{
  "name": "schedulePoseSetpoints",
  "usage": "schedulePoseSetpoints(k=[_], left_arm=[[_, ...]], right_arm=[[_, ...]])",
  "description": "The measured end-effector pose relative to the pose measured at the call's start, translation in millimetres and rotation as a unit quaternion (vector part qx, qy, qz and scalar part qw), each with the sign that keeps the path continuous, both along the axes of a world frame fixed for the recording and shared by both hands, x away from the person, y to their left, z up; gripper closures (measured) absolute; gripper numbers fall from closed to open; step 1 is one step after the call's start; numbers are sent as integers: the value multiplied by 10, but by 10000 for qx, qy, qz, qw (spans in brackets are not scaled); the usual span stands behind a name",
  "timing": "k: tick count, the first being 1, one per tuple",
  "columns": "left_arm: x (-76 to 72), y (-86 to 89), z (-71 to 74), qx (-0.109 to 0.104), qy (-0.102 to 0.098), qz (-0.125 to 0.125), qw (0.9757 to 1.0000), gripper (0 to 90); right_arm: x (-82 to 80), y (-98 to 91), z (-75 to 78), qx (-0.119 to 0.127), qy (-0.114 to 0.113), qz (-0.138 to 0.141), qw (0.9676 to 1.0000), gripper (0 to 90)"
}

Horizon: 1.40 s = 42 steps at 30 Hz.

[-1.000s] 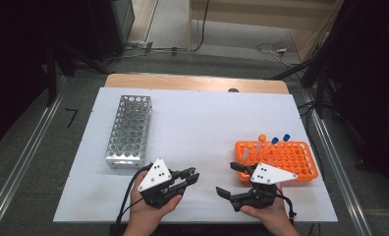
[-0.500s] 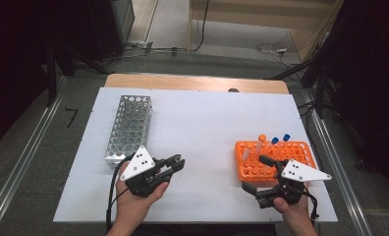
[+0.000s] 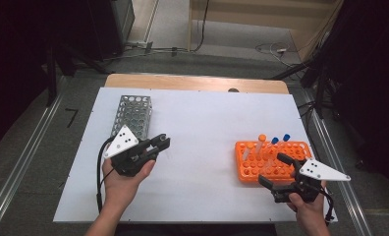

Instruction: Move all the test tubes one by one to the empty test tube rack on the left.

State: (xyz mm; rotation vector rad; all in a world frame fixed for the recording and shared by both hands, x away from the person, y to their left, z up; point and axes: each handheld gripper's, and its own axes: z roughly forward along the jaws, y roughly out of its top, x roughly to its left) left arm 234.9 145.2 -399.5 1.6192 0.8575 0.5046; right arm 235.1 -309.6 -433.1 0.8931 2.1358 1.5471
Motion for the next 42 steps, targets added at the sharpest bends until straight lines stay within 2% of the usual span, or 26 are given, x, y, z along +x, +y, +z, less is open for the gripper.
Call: schedulePoseSetpoints(k=[6,9,15,19,26,34,37,39,42], left_arm=[[140,114,67,12,-82,221,9997,764],[242,184,81,-2,-84,338,9994,765],[438,318,88,0,-55,538,9985,765],[554,394,86,3,-42,680,9977,764],[768,521,120,-102,-26,871,9961,765],[1062,577,158,-69,-89,1016,9948,764],[1191,589,166,-102,-68,1138,9934,764],[1262,582,168,-24,-62,1223,9925,765],[1392,583,164,-14,-5,1317,9913,765]], right_arm=[[26,-119,-19,54,44,-147,9999,0],[61,-185,-60,-31,1,-188,9998,0],[95,-247,-99,36,47,-205,9998,0],[116,-260,-126,-13,83,-218,9997,0],[135,-300,-157,47,101,-245,9996,0],[152,-316,-167,49,113,-269,9996,0],[154,-316,-168,52,124,-275,9995,0],[152,-320,-168,49,145,-303,9994,0],[157,-335,-169,97,149,-326,9993,0]])
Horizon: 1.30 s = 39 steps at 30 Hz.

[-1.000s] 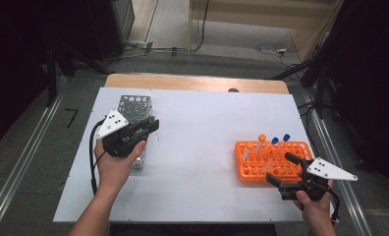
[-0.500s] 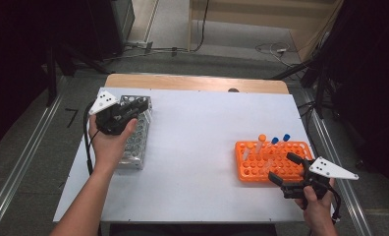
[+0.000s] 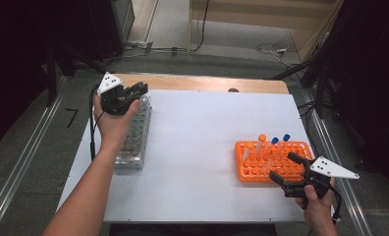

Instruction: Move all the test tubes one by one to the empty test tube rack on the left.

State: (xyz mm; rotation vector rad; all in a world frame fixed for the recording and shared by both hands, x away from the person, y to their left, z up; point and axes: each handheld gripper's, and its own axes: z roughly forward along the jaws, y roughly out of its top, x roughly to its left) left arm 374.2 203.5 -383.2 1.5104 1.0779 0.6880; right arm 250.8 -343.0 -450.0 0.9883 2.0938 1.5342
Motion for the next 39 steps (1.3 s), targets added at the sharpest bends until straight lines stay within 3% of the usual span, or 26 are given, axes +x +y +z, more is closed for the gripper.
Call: schedulePoseSetpoints(k=[1,7,13,20,25,30,36,39], left_arm=[[44,2,-6,12,3,48,10000,764],[273,43,-103,185,84,420,9989,765],[459,111,-194,172,236,651,9975,765],[582,128,-338,299,578,601,9961,764],[606,101,-392,458,842,573,9937,763],[632,99,-434,448,1031,510,9924,760],[648,74,-481,669,1380,526,9868,755],[646,80,-473,596,1362,543,9874,745]], right_arm=[[8,-16,-3,112,41,-2,9999,0],[-4,-28,13,53,-39,-35,10000,0],[4,-32,7,71,-18,-41,10000,0],[-9,-24,11,32,-37,-18,10000,0],[4,-16,-7,15,-3,-3,10000,0],[4,-16,-9,20,4,-12,10000,0],[0,-5,-10,-5,12,-17,10000,0],[1,5,-15,-5,15,-4,10000,0]])
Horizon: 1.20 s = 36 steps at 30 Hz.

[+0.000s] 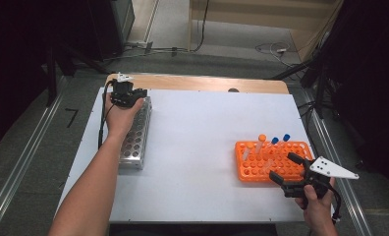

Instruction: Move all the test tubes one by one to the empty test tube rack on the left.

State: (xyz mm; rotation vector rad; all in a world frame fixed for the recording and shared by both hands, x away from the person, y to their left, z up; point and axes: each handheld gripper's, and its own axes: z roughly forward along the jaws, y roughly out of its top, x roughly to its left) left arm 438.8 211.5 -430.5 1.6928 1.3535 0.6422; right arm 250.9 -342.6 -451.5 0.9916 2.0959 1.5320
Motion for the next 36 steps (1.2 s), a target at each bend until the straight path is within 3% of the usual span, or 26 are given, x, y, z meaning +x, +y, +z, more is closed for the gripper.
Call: schedulePoseSetpoints(k=[4,7,12,15,18,21,25,31,36], left_arm=[[-17,33,18,-228,0,45,9997,651],[-67,48,63,-462,-129,1,9989,566],[-175,22,124,-556,-256,-89,9981,331],[-269,7,157,-690,-295,-180,9970,210],[-402,-13,188,-989,-359,-231,9942,115],[-549,-70,214,-810,-378,-375,9953,23],[-744,-88,238,-1007,-456,-477,9927,0],[-1097,-183,278,-884,-589,-619,9924,0],[-1428,-301,211,-960,-715,-776,9898,0]], right_arm=[[7,0,-4,-5,11,10,10000,0],[11,2,-9,-2,32,27,10000,0],[14,7,-11,-2,63,44,10000,0],[10,14,-7,-8,65,40,10000,0],[22,11,-11,48,111,53,9999,0],[38,5,-24,47,131,35,9999,0],[36,-9,-26,85,172,39,9998,0],[49,-3,-24,82,182,83,9998,0],[41,-4,-21,79,200,115,9997,0]])
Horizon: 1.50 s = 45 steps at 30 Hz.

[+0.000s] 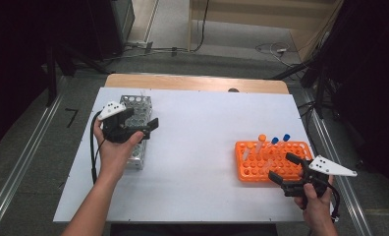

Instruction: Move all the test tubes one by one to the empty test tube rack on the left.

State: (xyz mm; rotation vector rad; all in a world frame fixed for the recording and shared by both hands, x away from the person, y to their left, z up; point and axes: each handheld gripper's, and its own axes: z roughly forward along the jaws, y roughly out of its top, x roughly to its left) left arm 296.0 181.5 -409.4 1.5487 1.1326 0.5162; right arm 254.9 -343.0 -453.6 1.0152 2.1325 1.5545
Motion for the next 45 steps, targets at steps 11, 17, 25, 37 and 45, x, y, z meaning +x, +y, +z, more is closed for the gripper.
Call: schedulePoseSetpoints(k=[11,17,25,37,45], left_arm=[[-631,-205,-128,131,-231,-188,9995,0],[-864,-234,-221,143,-268,-243,9992,0],[-1031,-320,-336,264,-194,-347,9989,0],[-1008,-310,-379,309,-170,-358,9987,0],[-985,-302,-399,331,-134,-367,9987,0]], right_arm=[[-18,10,-26,-98,69,101,9999,0],[-24,6,-64,-315,124,126,9993,0],[24,10,-153,-396,318,41,9987,191],[37,161,-270,-567,477,195,9971,535],[59,233,-320,-706,397,118,9966,657]])
